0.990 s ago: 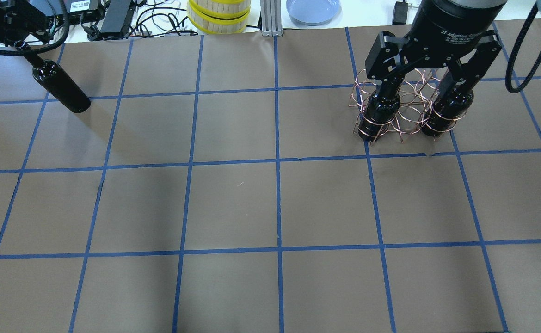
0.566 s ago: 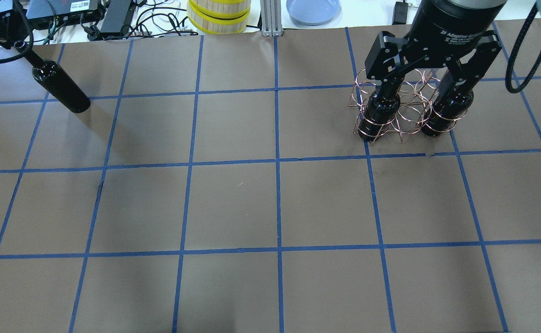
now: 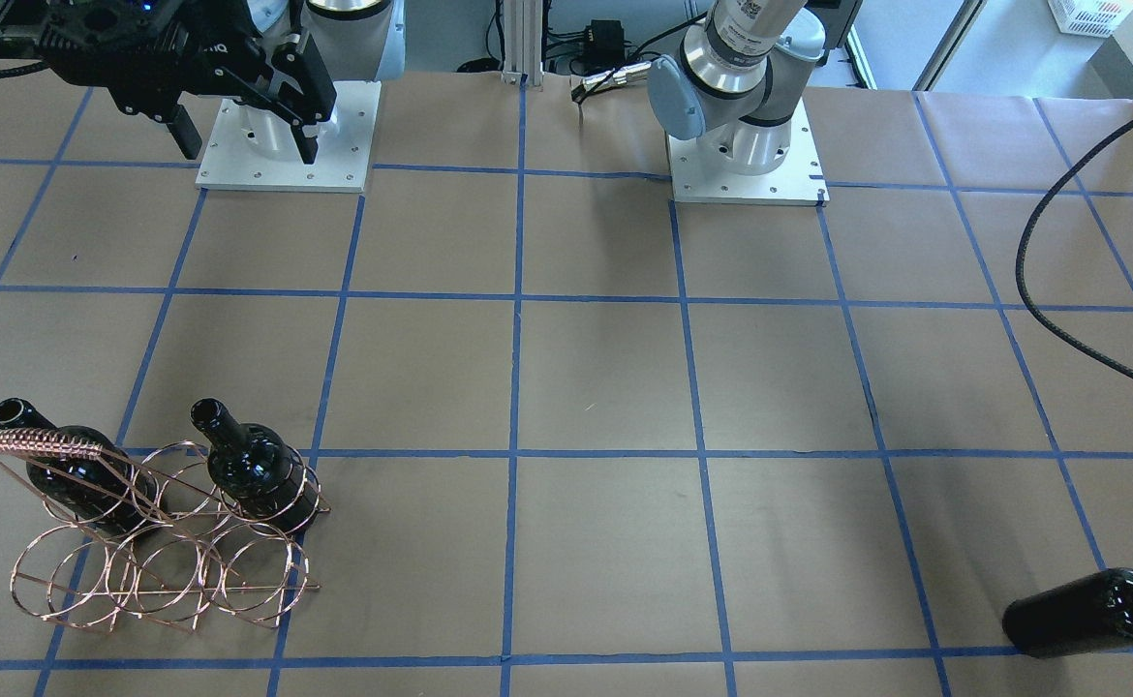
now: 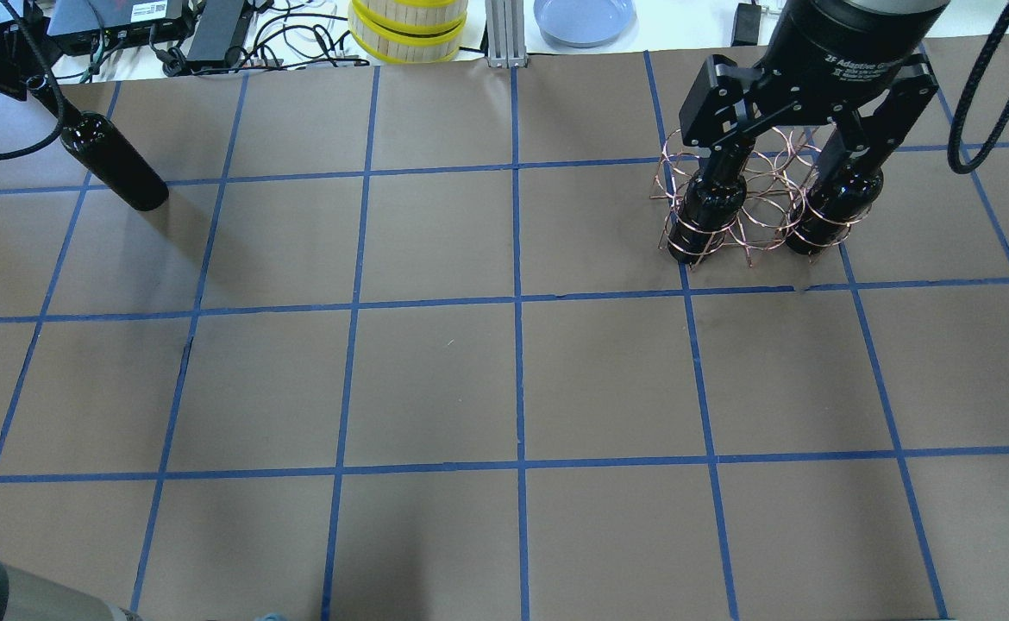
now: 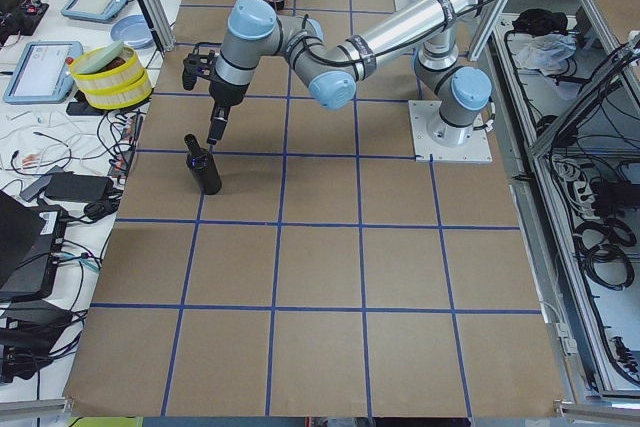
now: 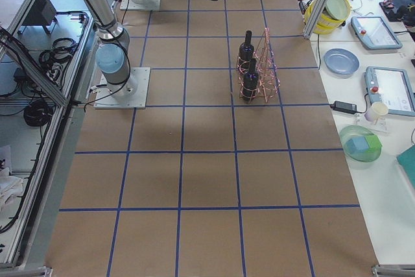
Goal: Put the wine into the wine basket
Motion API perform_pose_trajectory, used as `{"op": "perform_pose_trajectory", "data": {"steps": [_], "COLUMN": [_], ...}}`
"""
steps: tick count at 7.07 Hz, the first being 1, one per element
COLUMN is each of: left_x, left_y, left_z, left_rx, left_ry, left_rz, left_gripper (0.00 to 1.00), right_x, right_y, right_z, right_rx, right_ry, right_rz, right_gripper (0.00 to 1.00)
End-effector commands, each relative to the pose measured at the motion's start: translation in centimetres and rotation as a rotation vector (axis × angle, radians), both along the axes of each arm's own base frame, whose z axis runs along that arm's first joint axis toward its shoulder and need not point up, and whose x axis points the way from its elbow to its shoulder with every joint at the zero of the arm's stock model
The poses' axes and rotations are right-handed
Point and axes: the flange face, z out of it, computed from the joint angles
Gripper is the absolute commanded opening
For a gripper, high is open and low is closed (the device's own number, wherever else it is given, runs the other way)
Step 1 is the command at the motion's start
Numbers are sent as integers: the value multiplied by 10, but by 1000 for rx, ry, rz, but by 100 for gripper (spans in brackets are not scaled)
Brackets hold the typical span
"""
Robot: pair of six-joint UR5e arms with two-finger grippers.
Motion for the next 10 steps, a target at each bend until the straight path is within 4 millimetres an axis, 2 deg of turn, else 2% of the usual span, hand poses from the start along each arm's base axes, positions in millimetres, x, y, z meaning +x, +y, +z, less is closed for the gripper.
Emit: {"op": "perform_pose_trajectory", "data": {"steps": [1,3,5,6,10], "left_x": [3,28,29,29,31], "left_y": [-17,-22,-31,-32,-38], "left_z": [-24,-41,-61,-60,-80], "left_rx": [-47,-51,-64,-67,-59], "left_ry": [33,27,76,87,122], "left_rz": [-44,-21,-41,-29,-28], "left_gripper": [99,97,93,93,93], "right_x": [-1,-1,0,-1,0], "right_y": [7,7,-2,-2,-1], "right_z": [-7,-14,-15,-15,-14], "right_rx": [9,22,-15,-15,-15], "right_ry": [6,13,17,20,21], "right_rz": [-3,41,168,168,156], "right_gripper": [100,100,100,100,100]}}
